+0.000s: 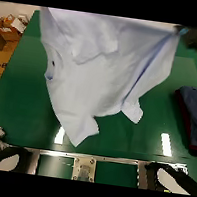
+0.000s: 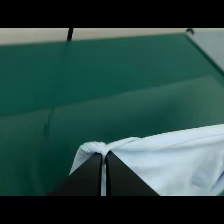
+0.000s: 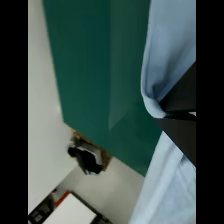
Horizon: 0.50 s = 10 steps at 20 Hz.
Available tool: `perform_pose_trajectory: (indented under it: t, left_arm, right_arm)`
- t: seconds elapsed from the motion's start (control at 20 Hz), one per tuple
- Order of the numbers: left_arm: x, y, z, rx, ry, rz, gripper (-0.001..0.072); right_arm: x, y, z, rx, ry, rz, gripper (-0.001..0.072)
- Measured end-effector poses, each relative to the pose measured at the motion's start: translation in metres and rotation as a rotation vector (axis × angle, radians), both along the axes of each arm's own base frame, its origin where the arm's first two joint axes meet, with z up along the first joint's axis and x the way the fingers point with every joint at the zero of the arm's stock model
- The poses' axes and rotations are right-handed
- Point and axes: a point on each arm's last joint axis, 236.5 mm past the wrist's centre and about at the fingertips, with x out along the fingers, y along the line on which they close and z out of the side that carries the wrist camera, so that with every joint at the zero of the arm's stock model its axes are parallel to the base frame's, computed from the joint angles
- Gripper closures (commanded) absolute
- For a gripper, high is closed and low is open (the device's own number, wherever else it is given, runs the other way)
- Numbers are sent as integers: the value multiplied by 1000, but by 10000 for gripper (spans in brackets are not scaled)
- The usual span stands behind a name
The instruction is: Fold the shirts.
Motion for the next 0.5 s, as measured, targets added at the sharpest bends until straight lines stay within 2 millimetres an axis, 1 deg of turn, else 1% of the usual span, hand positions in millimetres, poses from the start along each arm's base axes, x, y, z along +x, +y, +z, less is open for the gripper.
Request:
perform_pose_trajectory:
  t: [0.05, 0.1, 0.15, 0.2, 0.25, 0.3, 0.35, 0.4, 0.45, 0.5]
  left_arm:
    - [20, -8, -35, 0, 59, -10, 678]
    - [39, -18, -72, -2, 122, -25, 678]
    - [54, -26, -107, 2, 175, -32, 678]
    - [68, -32, -142, 6, 229, -34, 669]
    - [78, -35, -168, 6, 265, -27, 376]
    - [85, -35, -193, 6, 305, -19, 35]
    - [90, -33, -210, 4, 338, -7, 69]
    - [93, -27, -222, -3, 370, 10, 133]
    - [96, -17, -229, -7, 391, 29, 215]
    - [96, -3, -235, -8, 426, 43, 233]
  right_arm:
    - [16, 12, -40, 1, 78, 21, 695]
    - [28, 21, -73, 3, 144, 34, 695]
    - [39, 30, -107, 6, 208, 44, 659]
    - [47, 35, -135, 5, 262, 50, 500]
    - [53, 37, -160, 3, 309, 50, 369]
    - [58, 34, -176, 5, 339, 41, 342]
    - [64, 26, -187, 12, 361, 28, 346]
    - [67, 15, -192, 19, 376, 17, 406]
    - [69, -1, -193, 30, 388, 8, 494]
    - [67, -15, -192, 51, 404, 8, 564]
